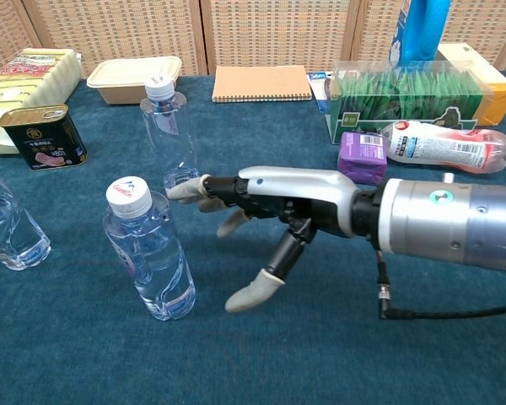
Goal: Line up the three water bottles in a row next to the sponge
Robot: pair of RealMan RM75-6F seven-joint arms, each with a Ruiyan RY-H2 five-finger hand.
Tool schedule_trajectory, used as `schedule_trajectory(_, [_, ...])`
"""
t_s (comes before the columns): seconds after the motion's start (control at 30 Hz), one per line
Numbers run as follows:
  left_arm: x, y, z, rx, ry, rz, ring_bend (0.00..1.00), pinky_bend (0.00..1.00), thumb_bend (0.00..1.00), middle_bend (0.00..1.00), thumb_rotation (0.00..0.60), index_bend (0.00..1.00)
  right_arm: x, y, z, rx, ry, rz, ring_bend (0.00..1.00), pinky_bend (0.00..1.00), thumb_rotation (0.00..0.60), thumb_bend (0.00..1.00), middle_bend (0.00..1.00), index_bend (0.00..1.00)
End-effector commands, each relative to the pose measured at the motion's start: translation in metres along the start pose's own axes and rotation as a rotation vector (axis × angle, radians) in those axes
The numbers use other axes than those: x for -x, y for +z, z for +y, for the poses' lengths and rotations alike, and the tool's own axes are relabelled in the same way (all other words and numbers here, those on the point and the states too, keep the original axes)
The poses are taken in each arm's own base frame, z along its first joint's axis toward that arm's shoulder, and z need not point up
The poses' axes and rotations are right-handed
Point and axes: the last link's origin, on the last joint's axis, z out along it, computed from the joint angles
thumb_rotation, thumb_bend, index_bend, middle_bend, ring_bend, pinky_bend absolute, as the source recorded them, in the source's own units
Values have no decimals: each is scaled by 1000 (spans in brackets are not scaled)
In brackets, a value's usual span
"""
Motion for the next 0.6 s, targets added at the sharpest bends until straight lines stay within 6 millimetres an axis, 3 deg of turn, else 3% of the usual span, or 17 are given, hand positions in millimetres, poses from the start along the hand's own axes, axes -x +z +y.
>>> schedule_trajectory(0.03, [0, 0, 0, 0, -2, -1, 0, 41, 94, 0, 600, 0, 2, 9, -4, 0, 29, 4, 8, 156, 600, 0, 40, 15])
schedule_trajectory(0.6, [-5, -2, -5, -8, -23, 11, 0, 41, 98, 0, 600, 0, 20, 44, -19, 2, 139, 0, 22, 136, 600, 0, 89, 37])
